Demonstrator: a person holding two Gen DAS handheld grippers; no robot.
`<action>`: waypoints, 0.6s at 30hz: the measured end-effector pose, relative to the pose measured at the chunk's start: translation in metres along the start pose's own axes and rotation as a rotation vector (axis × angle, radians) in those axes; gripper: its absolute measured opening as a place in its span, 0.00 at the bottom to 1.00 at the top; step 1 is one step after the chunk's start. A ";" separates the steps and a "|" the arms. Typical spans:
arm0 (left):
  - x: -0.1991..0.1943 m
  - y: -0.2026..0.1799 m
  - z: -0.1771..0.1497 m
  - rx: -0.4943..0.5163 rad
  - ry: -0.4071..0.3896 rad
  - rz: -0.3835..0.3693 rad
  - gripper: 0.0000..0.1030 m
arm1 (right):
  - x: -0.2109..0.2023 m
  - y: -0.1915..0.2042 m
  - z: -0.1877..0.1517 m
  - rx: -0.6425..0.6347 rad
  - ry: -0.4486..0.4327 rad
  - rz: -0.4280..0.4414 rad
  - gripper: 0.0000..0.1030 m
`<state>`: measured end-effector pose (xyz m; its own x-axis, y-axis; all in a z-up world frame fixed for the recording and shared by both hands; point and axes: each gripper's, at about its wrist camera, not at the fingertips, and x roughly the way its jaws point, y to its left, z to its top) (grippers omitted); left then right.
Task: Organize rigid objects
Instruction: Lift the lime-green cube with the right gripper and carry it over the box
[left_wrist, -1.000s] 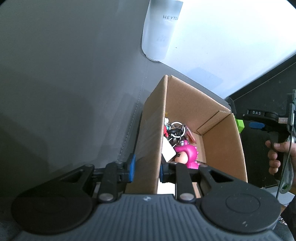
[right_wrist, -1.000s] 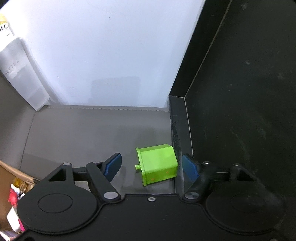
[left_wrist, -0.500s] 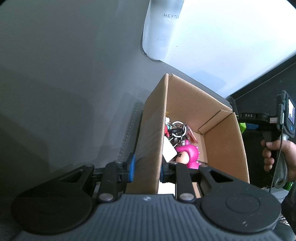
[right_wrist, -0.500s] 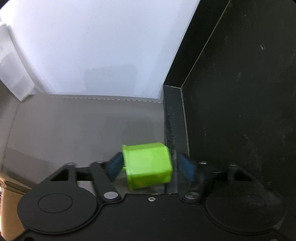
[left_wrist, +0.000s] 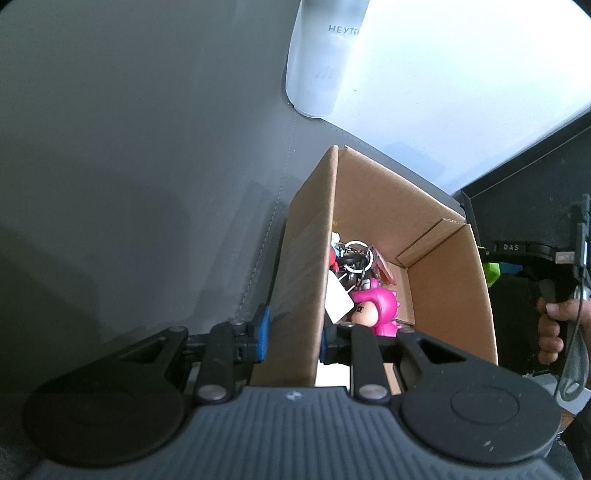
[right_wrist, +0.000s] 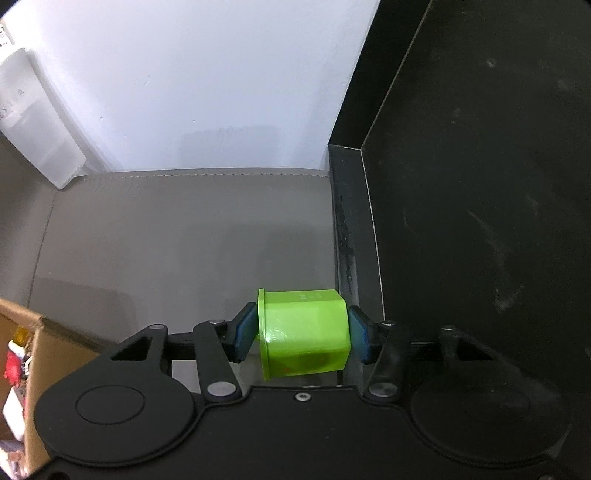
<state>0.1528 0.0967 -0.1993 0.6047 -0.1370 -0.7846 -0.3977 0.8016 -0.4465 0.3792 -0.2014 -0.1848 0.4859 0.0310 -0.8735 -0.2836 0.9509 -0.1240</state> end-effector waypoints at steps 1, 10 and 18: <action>0.000 0.000 0.000 0.000 0.000 0.000 0.23 | -0.002 0.000 -0.001 0.001 0.002 -0.001 0.49; 0.001 -0.001 0.000 -0.003 0.004 0.001 0.23 | -0.040 0.008 -0.012 0.020 -0.022 0.036 0.49; 0.000 -0.001 0.000 -0.006 0.004 0.001 0.23 | -0.073 0.009 -0.022 0.063 -0.036 0.111 0.50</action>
<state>0.1533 0.0959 -0.1991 0.6012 -0.1384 -0.7870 -0.4023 0.7985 -0.4478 0.3230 -0.2019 -0.1327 0.4841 0.1467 -0.8626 -0.2852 0.9585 0.0030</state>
